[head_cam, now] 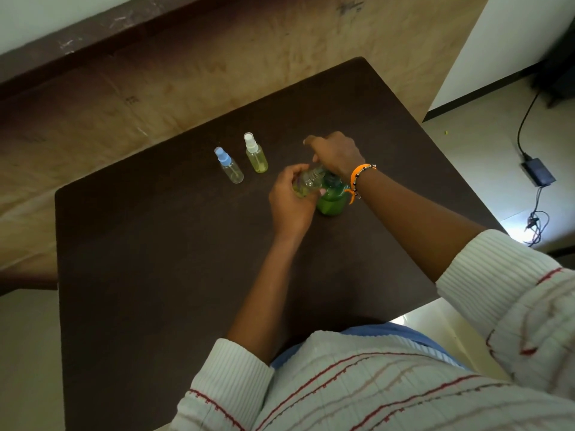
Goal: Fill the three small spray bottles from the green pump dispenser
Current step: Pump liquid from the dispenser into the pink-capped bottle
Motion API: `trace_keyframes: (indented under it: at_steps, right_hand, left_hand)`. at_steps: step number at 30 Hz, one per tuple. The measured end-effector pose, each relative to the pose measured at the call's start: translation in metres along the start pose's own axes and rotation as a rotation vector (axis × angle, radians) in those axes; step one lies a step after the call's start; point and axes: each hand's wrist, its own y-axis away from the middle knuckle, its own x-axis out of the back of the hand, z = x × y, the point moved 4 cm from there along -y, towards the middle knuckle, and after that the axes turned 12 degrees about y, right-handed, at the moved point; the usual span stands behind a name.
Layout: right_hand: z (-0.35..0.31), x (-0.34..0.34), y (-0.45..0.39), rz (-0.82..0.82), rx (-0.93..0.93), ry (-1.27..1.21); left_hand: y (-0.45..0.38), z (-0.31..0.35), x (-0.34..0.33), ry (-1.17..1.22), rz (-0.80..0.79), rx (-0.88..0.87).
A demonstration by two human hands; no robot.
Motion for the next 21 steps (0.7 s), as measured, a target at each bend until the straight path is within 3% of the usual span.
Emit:
trace_keyframes:
  at_steps: [3, 9, 13, 17, 19, 21]
  right_hand:
    - [-0.0012, 0.0022, 0.0033, -0.061, 0.008, -0.036]
    - [0.0017, 0.0026, 0.0045, 0.165, -0.002, 0.055]
    - [0.0002, 0.0039, 0.0023, 0.133, -0.002, 0.075]
    - [-0.0023, 0.0029, 0.0030, -0.077, -0.016, -0.014]
    - [-0.0026, 0.0036, 0.0033, -0.065, -0.014, -0.017]
    - [0.0003, 0.0050, 0.0014, 0.048, -0.023, 0.017]
  left_hand:
    - [0.0014, -0.0013, 0.0009, 0.017, 0.004, -0.001]
    - [-0.0002, -0.0043, -0.0017, 0.000, 0.002, 0.008]
    - [-0.0015, -0.0026, -0.0002, 0.006, -0.005, -0.001]
    - [0.0007, -0.0029, 0.0005, 0.033, -0.018, -0.002]
    - [0.0014, -0.0028, 0.0009, 0.042, -0.024, -0.008]
    - [-0.0007, -0.0030, 0.0008, 0.029, -0.026, -0.015]
